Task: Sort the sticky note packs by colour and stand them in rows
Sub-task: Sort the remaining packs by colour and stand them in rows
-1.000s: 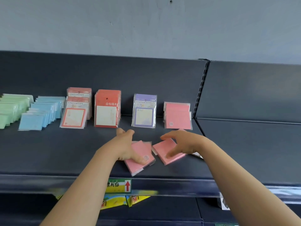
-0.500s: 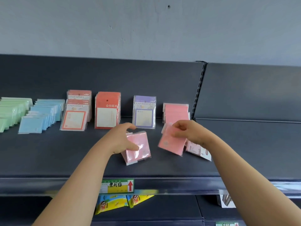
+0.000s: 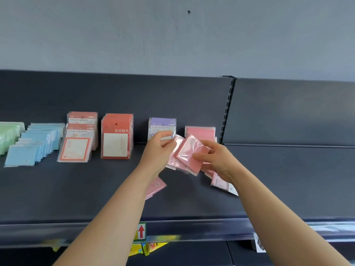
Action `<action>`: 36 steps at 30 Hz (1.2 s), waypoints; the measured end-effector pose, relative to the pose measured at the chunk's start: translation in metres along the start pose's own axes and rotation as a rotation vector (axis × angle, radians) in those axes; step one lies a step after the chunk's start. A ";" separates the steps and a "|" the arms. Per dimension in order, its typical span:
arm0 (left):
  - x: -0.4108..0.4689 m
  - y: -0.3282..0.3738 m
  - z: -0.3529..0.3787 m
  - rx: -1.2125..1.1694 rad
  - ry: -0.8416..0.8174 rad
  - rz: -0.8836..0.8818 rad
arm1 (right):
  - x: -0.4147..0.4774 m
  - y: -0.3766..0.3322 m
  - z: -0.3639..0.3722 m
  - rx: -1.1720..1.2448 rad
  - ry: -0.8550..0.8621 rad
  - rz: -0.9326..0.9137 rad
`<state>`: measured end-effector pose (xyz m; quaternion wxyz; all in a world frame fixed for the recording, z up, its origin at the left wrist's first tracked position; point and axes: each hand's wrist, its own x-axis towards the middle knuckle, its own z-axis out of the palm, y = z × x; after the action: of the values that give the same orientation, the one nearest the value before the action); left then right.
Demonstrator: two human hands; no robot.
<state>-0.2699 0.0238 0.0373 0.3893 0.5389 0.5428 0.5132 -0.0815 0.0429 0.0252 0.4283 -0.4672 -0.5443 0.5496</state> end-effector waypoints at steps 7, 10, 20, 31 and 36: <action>0.018 0.012 0.022 0.060 -0.127 0.001 | 0.011 -0.001 -0.017 -0.002 -0.038 -0.001; 0.025 0.007 0.028 0.035 -0.192 -0.032 | 0.019 0.001 -0.029 0.034 -0.028 -0.005; 0.047 0.005 0.037 -0.169 -0.010 -0.066 | 0.036 -0.012 -0.077 0.065 0.241 -0.022; 0.053 0.005 0.067 -0.049 -0.209 -0.024 | 0.054 -0.021 -0.065 -0.218 0.112 -0.190; 0.060 -0.009 0.059 -0.025 -0.010 -0.039 | 0.054 -0.009 -0.077 -0.572 0.153 -0.074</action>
<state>-0.2207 0.0925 0.0261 0.4089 0.5259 0.5448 0.5094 -0.0173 0.1116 0.0337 0.3387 -0.5886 -0.6600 0.3212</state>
